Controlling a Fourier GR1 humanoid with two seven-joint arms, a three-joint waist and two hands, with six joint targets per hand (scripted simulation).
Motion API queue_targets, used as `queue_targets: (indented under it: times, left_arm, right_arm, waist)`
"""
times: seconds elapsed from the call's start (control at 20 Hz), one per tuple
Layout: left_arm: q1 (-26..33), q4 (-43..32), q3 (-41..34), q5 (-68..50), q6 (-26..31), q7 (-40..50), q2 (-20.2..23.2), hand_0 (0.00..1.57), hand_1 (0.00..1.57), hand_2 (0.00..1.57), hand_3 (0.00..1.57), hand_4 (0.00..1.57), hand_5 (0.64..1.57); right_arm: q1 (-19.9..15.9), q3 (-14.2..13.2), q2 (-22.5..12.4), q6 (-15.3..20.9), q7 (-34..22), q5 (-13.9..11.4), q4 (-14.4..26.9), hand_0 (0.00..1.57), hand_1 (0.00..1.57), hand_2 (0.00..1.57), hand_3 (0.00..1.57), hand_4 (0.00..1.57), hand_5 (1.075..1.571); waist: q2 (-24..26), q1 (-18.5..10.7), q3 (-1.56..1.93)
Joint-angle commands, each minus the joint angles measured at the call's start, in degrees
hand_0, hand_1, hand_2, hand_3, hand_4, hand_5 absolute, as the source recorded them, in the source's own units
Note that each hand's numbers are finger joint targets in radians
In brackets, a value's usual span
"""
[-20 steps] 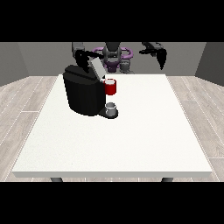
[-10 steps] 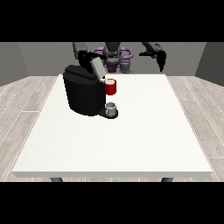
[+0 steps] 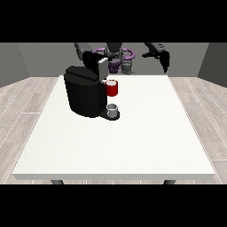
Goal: Insert the coffee pod into the coffee machine and close the lid
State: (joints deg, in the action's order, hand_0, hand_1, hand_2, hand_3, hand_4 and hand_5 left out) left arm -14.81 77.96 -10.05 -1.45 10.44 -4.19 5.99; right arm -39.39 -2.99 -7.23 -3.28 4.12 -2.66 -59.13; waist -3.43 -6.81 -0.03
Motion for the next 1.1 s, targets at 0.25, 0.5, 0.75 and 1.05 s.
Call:
queue_targets:
  times: [0.25, 0.5, 0.75, 1.05]
  left_arm:
    - [-0.88, -1.20, 0.58, -0.28, -0.75, -1.69, -0.13, 0.00, 0.00, 0.00, 0.00, 0.14, 1.571]
    - [-1.85, -1.38, 0.00, -1.47, 0.42, -1.32, 1.57, 0.00, 0.00, 0.00, 0.00, 0.00, 1.571]
    - [2.36, 1.43, 3.83, 0.58, -0.26, -5.81, -2.05, 0.00, 0.00, 0.00, 0.00, 0.20, 1.571]
    - [6.06, -4.58, 2.23, 0.90, -0.68, -10.21, -2.11, 0.00, 0.00, 0.00, 0.00, 0.19, 1.571]
  right_arm:
    - [-6.68, 0.95, -0.58, 0.48, -0.61, -3.79, 2.52, 0.00, 0.00, 0.00, 0.00, 0.12, 1.571]
    - [-5.96, 2.14, 1.55, 1.08, 0.54, -5.29, 3.21, 0.00, 0.00, 0.00, 0.00, 0.14, 1.571]
    - [-6.39, 1.92, 1.82, 0.23, 1.06, -4.93, 2.89, 0.00, 0.00, 0.00, 0.00, 0.03, 1.571]
    - [5.28, 10.63, 7.13, -1.26, 4.75, 1.72, -5.47, 0.00, 0.00, 0.00, 0.00, 0.28, 1.571]
  waist:
    - [-1.75, -1.27, 0.03]
    - [-0.90, -0.96, 0.03]
    - [1.31, -2.14, 0.04]
    - [7.28, 3.87, 0.02]
